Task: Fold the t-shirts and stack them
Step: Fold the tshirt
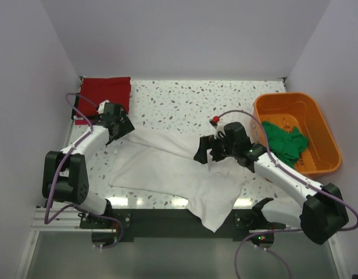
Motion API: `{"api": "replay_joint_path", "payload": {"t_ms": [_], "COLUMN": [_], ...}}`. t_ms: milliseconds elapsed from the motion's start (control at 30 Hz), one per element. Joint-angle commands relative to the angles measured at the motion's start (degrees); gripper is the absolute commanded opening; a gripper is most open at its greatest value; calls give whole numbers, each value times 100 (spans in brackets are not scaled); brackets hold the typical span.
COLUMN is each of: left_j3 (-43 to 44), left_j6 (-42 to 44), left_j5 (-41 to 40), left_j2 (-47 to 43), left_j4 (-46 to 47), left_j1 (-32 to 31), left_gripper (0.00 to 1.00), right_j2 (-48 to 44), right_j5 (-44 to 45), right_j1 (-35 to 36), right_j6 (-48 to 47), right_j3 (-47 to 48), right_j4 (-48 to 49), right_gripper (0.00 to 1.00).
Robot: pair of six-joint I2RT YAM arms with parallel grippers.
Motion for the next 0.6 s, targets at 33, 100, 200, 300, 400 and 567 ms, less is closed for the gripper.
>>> {"api": "replay_joint_path", "payload": {"t_ms": [33, 100, 200, 300, 400, 567], "left_j3": [-14, -40, -31, -58, -84, -84], "left_j6": [163, 163, 180, 189, 180, 198], "left_j5": [68, 77, 94, 85, 77, 85], "left_j2": [-315, -324, -333, -341, -350, -324], "left_j4": [27, 35, 18, 18, 44, 35], "left_j1": [50, 50, 59, 59, 59, 59], "left_gripper": [100, 100, 100, 100, 100, 100], "right_j2": [509, 817, 1301, 1512, 1705, 1970], "right_j5": [304, 252, 50, 23, -82, -1022], "right_j1": [5, 13, 13, 13, 13, 40], "right_j6": [306, 359, 482, 561, 631, 1097], "right_j3": [578, 692, 763, 623, 315, -448], "right_j4": [266, 416, 680, 803, 1075, 2217], "right_gripper": [99, 99, 99, 98, 99, 98]}}
